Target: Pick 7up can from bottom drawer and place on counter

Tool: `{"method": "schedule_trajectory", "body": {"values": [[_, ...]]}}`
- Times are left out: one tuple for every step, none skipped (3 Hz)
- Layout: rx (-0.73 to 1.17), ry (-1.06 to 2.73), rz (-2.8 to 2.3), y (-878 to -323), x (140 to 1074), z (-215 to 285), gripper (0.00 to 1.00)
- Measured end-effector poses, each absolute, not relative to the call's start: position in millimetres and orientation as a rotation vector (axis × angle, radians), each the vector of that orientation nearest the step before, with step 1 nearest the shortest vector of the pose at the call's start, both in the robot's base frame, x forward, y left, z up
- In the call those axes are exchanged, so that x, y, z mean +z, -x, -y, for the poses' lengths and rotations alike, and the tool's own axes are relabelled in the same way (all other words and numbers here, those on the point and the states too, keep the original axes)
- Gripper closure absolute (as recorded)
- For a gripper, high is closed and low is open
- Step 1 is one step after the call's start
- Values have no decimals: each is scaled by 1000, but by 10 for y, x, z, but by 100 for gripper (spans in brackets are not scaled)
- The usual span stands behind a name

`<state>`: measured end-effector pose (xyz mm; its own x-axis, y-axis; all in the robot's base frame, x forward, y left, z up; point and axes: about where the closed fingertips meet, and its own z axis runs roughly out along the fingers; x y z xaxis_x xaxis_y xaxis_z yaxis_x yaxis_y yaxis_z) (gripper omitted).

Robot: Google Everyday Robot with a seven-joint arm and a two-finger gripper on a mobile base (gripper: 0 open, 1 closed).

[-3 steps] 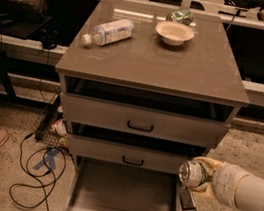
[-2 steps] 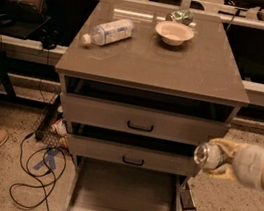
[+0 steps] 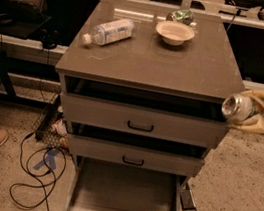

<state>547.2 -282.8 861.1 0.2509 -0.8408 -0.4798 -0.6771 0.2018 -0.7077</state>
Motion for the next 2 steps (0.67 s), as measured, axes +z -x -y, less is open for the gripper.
{"method": "schedule_trajectory", "body": {"values": [[-262,1471,-1443,-5653,9016,2968,100],[-260,1468,-1440,-5669,9036,2956,100]]}}
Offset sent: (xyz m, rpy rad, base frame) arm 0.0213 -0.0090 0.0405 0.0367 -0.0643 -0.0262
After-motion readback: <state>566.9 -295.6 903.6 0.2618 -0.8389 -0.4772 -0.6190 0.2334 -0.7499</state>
